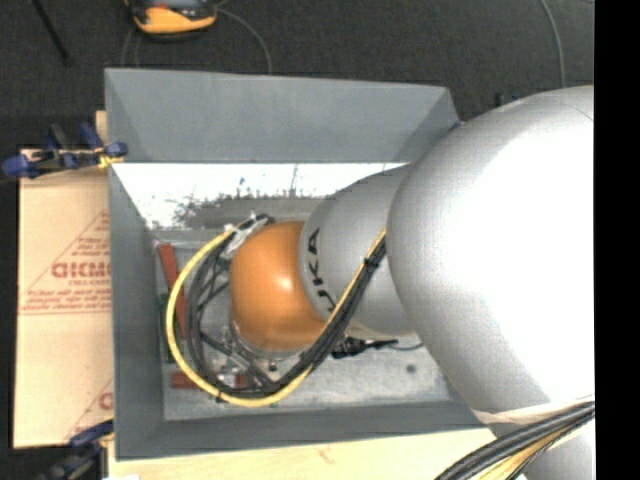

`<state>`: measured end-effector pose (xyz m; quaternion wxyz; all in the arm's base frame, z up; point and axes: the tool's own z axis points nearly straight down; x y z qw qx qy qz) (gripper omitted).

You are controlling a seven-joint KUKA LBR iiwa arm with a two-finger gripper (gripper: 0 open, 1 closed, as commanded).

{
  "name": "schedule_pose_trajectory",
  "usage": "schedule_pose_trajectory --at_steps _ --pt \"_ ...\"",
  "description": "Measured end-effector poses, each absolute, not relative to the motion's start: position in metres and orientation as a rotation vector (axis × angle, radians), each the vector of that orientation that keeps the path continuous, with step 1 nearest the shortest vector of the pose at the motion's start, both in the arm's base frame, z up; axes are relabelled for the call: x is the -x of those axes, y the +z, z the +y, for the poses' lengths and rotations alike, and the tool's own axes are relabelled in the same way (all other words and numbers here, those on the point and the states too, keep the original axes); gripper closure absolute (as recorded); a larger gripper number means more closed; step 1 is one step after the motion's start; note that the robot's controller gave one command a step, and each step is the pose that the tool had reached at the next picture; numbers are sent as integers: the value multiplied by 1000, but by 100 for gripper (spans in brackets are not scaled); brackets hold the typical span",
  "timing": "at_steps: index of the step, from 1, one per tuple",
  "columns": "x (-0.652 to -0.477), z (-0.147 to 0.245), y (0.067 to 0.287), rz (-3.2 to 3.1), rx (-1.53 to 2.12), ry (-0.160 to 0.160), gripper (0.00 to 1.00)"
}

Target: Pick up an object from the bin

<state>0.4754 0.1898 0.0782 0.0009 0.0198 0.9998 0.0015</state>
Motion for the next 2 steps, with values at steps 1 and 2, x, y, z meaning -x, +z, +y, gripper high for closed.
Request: schedule_pose_trajectory --at_steps 1,2 --pt "-475 189 83 3144 -60 1 100" --pt "-488 189 127 3140 -67 1 100"
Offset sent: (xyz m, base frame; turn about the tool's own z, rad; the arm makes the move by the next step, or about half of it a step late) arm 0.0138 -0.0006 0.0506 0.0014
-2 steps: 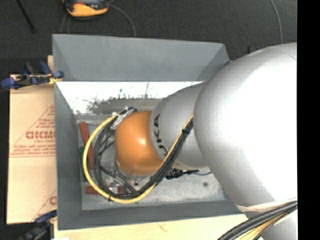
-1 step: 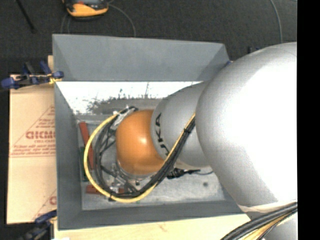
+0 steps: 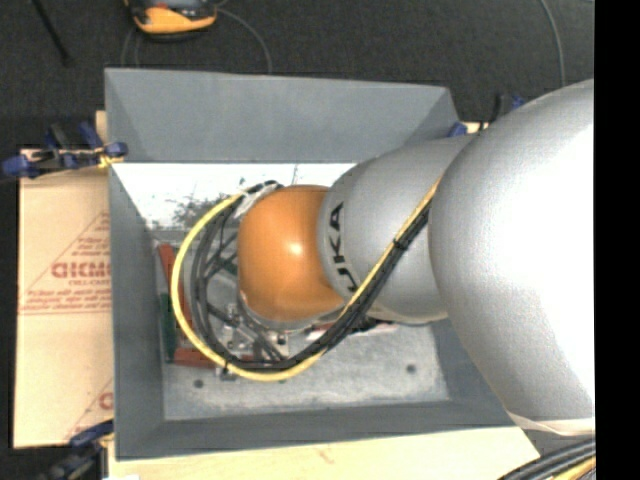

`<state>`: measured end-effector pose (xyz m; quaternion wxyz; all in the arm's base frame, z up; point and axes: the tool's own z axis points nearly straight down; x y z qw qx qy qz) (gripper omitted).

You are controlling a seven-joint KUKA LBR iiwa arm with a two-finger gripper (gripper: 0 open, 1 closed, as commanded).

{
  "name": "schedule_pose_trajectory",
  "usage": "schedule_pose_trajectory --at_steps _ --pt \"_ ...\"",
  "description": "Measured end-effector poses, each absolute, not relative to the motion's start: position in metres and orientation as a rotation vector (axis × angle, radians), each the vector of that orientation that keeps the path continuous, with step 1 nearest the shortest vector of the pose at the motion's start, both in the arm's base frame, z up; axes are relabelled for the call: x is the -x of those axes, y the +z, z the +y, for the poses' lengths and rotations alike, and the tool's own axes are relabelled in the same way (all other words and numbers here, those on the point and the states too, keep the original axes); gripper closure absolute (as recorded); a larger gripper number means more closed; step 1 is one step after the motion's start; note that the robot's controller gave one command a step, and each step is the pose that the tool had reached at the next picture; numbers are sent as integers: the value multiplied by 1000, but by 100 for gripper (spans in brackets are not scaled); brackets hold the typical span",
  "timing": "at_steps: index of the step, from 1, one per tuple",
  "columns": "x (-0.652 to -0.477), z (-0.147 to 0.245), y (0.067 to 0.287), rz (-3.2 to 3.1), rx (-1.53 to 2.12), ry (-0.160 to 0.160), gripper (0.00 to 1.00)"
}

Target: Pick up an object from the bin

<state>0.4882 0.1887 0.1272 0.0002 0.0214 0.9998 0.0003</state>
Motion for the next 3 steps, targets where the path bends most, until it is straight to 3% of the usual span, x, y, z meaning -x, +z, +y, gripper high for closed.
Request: schedule_pose_trajectory --at_steps 1,2,3 --pt "-488 192 144 3139 -61 2 100" --pt "-487 189 197 3146 -71 -2 100" --pt "-491 191 231 3134 -90 4 100"
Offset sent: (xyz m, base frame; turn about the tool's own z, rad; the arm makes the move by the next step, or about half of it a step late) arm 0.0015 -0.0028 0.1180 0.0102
